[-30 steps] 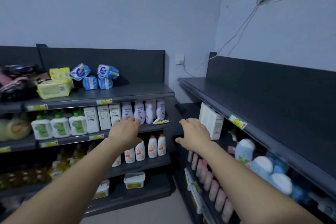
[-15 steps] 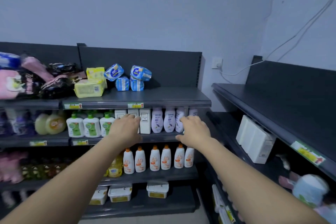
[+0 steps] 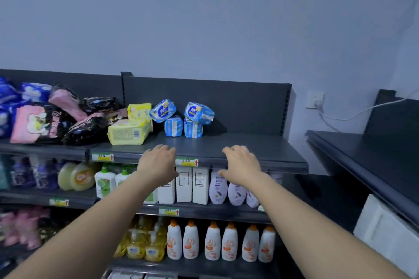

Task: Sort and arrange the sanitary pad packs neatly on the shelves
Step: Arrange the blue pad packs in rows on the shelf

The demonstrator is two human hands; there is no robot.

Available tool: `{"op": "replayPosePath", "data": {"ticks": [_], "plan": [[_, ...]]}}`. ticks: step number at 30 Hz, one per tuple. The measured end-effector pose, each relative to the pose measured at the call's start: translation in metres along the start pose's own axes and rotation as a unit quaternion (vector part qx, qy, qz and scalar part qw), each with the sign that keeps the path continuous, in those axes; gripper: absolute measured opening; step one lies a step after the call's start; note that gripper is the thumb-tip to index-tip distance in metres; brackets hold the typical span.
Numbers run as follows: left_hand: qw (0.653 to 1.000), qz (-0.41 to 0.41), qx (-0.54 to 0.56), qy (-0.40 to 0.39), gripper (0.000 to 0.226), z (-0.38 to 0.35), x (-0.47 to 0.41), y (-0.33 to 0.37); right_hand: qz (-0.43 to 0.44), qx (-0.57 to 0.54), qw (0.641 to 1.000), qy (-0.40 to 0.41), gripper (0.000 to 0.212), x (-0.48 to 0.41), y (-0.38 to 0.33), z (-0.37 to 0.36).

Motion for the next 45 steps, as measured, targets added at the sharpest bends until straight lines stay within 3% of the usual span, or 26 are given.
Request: {"op": "replayPosePath", "data": {"ticks": [15,24,33,39,41,43,45], "plan": [[0.999,0.034,0.011,-0.001,0.053,-0.063,-0.135,-0.052,0.018,-0.017,1.000,0.000,0.061,-0.156,0.004,-0.054],[0.998,0.048,0.031,0.021,0.063,-0.095,-0.248,-0.114,0.009,-0.045,0.997,0.060,0.058,-0.274,-0.012,-0.068],[0.996,0.063,0.035,0.050,0.074,-0.119,-0.338,-0.160,-0.046,-0.070,0.989,0.126,0.086,-0.354,-0.008,-0.080],[0.988,0.085,0.125,0.043,0.095,-0.138,-0.380,-0.176,-0.069,-0.065,0.981,0.171,0.084,-0.377,-0.002,-0.085],[0.985,0.112,0.125,0.039,0.094,-0.146,-0.389,-0.183,-0.062,-0.079,0.982,0.162,0.093,-0.381,-0.001,-0.090],[0.985,0.126,0.108,0.049,0.082,-0.149,-0.393,-0.186,-0.051,-0.091,0.985,0.138,0.114,-0.385,0.000,-0.102],[0.981,0.129,0.116,0.085,0.070,-0.148,-0.394,-0.188,-0.042,-0.085,0.986,0.137,0.121,-0.384,0.003,-0.110]]}}
Point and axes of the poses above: each hand's wrist, its own x-axis away from the middle knuckle, its own z-axis out of the back of the hand, y = z × x, the point moved 9 cm from there along -x, towards the middle knuckle, and after that the axes turned 4 degrees about -x, right-handed, at the moved point
